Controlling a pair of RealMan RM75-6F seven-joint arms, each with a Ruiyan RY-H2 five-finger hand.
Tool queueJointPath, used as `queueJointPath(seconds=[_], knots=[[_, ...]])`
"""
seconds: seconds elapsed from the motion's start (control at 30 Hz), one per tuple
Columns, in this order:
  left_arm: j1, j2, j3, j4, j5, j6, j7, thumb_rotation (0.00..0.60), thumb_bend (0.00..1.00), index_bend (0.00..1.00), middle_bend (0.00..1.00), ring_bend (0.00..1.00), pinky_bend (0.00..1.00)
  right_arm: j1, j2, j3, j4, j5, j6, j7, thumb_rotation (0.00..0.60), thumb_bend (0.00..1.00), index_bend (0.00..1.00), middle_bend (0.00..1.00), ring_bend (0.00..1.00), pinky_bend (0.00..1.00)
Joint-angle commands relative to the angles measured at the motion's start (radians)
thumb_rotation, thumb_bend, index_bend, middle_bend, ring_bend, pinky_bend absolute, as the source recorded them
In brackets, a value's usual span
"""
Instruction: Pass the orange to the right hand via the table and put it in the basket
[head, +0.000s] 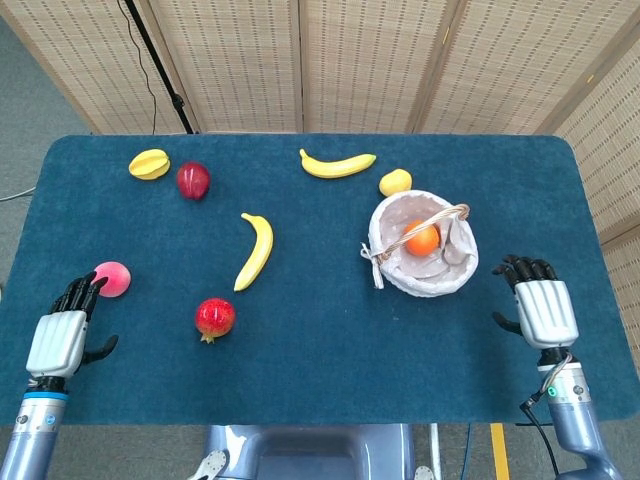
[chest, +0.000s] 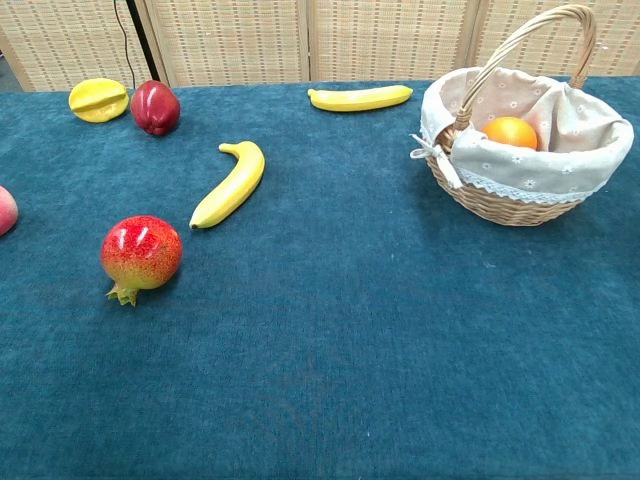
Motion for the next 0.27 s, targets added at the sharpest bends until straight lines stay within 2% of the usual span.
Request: queueJointPath(seconds=[0.03, 0.17, 0.27], knots=[[0.002, 0.001, 0.001, -0.001, 0.003, 0.003, 0.000, 0.600, 0.24, 0.11, 0.05, 0.04, 0.18, -0.028, -0.039, -0.012, 0.095, -0.021, 0.027, 0.051, 0.600, 0.15, 0.33, 0.25, 0.23, 0.21], [0.007, 0.006, 0.003, -0.001, 0.011, 0.013, -0.003, 0.600, 0.24, 0.11, 0.05, 0.04, 0.18, -0.042, -0.080, -0.009, 0.209, 0.000, 0.012, 0.113, 0.600, 0.15, 0.32, 0.24, 0.22, 0.20], [0.008, 0.007, 0.003, 0.000, 0.012, 0.012, -0.007, 0.600, 0.24, 0.11, 0.05, 0.04, 0.18, -0.044, -0.102, -0.009, 0.249, -0.005, 0.007, 0.145, 0.600, 0.15, 0.31, 0.23, 0.21, 0.19]])
